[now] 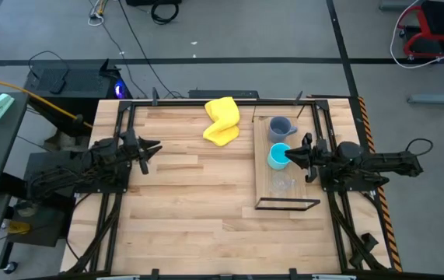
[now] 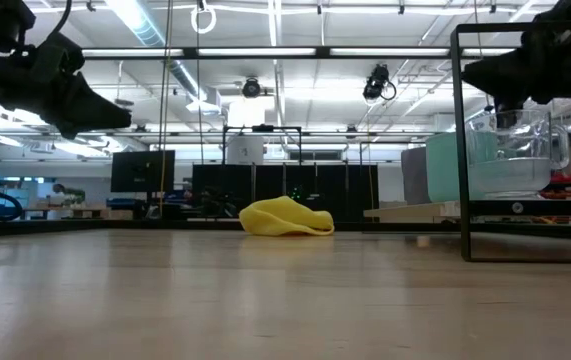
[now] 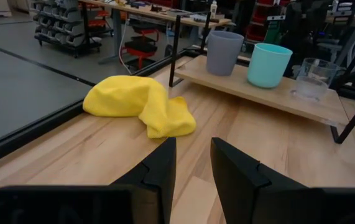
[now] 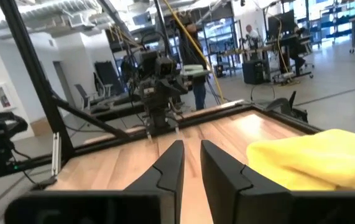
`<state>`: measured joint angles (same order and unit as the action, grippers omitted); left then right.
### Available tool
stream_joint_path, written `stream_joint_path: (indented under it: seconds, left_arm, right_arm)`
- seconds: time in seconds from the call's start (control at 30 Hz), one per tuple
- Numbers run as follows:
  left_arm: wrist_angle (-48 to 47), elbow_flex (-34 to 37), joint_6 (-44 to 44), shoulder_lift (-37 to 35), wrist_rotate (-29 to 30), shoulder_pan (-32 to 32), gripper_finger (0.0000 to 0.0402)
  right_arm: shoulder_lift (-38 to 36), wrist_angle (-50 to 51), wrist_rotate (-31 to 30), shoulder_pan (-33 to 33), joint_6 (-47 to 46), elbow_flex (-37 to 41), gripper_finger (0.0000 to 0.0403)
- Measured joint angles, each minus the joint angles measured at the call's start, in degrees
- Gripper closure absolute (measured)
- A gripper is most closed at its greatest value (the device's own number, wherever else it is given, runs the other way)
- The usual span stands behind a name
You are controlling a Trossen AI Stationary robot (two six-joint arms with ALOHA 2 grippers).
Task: Stack small to large cups/mugs on shelf
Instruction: Return to Home Position
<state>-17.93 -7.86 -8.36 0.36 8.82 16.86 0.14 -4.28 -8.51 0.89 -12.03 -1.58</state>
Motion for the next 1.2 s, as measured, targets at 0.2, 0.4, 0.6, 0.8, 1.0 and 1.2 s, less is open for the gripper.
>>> stream_joint_path:
  seconds: [0.2,0.4,0.6,0.8,1.0,1.2]
  left_arm:
    - [-0.1,0.0,0.0,0.0,0.0,0.0,0.0294]
    - [0.2,0.0,0.0,0.0,0.0,0.0,0.0294]
    - [2.1,0.0,0.1,0.0,0.0,0.0,0.0294]
    - [-1.0,0.0,5.6,0.0,0.2,0.0,0.0294]
    - [-5.1,0.0,12.1,0.0,0.2,0.0,0.0294]
    - [-4.3,0.0,10.6,0.0,0.2,0.0,0.0294]
  right_arm:
    - [0.0,4.0,0.0,0.0,-1.1,0.0,0.0341]
    - [0.0,4.4,0.0,0.0,1.7,0.0,0.0341]
    - [0.0,4.4,0.0,0.0,1.7,0.0,0.0341]
    - [0.0,4.4,0.0,0.0,1.7,0.0,0.0341]
    - [0.0,4.4,0.0,0.0,1.7,0.0,0.0341]
    - [0.0,4.4,0.0,0.0,1.7,0.0,0.0341]
